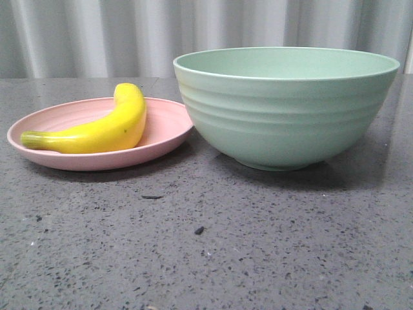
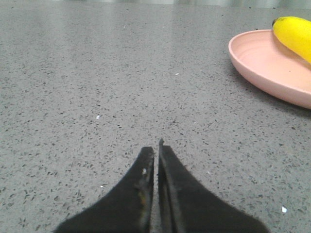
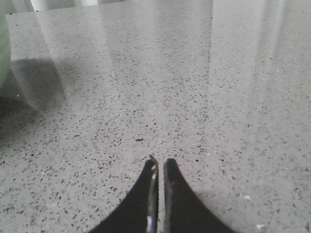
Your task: Transfer banana from pink plate to green bowl
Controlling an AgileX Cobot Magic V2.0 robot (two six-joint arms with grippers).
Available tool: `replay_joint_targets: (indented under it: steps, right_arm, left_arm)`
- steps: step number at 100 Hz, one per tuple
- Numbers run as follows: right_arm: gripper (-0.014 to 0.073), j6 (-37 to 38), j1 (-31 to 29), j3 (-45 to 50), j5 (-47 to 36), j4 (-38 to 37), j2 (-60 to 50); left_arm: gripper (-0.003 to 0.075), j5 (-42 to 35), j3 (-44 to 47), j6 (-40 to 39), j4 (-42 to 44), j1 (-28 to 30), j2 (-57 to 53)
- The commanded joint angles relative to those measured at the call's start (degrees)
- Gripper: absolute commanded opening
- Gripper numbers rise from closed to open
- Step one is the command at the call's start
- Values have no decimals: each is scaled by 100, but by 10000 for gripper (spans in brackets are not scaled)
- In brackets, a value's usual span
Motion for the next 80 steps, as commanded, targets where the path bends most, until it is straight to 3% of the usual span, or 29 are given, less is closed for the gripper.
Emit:
replay_joint_targets:
  steps: [1, 80]
  right_arm:
    - [-64, -67, -27, 134, -106, -5, -105]
    - [-64, -67, -27, 134, -106, -5, -105]
  left_arm:
    - [-20, -325, 52, -43, -10, -27, -169]
    - [-20, -439, 52, -43, 129, -27, -169]
